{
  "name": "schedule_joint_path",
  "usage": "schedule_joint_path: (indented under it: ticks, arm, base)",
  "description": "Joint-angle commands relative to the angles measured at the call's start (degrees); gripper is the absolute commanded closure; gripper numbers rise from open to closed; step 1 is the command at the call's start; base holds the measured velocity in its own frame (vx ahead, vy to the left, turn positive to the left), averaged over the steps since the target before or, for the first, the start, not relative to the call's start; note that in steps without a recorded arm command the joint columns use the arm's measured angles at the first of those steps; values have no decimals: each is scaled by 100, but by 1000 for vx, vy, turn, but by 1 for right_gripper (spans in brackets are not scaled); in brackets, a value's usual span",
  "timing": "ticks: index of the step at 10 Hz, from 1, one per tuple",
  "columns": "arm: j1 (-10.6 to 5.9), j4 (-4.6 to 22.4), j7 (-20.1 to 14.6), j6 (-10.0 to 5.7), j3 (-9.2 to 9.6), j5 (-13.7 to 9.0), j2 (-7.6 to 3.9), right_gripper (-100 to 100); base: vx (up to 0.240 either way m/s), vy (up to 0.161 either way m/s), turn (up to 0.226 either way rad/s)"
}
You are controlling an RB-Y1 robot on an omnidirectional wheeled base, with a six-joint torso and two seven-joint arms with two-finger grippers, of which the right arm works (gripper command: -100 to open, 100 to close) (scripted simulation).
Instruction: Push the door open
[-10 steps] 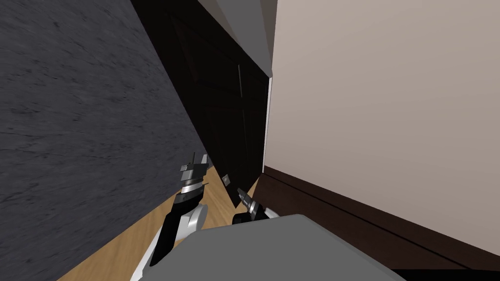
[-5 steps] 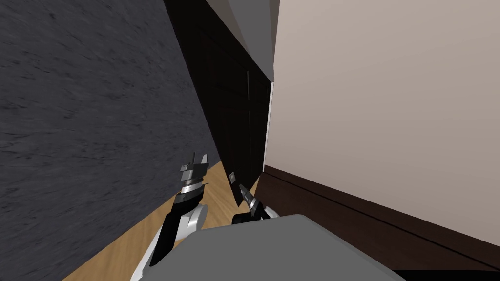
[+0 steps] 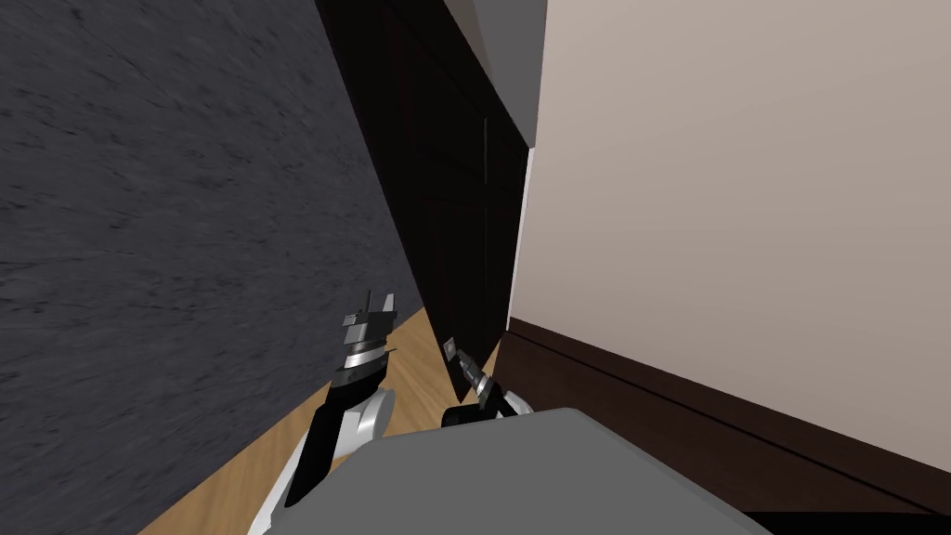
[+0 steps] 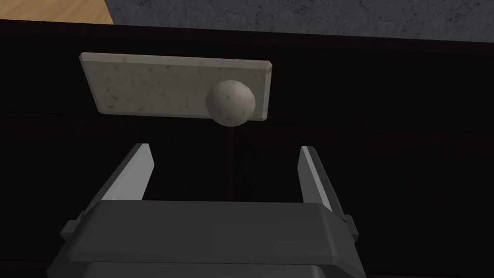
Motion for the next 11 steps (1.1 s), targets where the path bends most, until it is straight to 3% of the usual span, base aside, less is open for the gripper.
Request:
schedule_joint_path:
  ticks: [1, 3, 4, 5, 10, 11]
  arm:
    - [-20, 15, 16, 18, -40, 5, 41, -100]
    - [-42, 45, 28, 25, -75, 9, 123, -100]
    - [-40, 40, 24, 25, -66, 8, 103, -100]
    - [-40, 40, 24, 25, -66, 8, 103, 100]
    - [-40, 40, 24, 25, -66, 8, 103, 100]
    - [3, 20, 46, 7, -139, -30, -5, -100]
  base:
    - [186, 137, 38]
    - [138, 139, 17]
    - [64, 59, -2]
    - [-8, -6, -2]
    - [-14, -13, 1]
    - [-137, -39, -135]
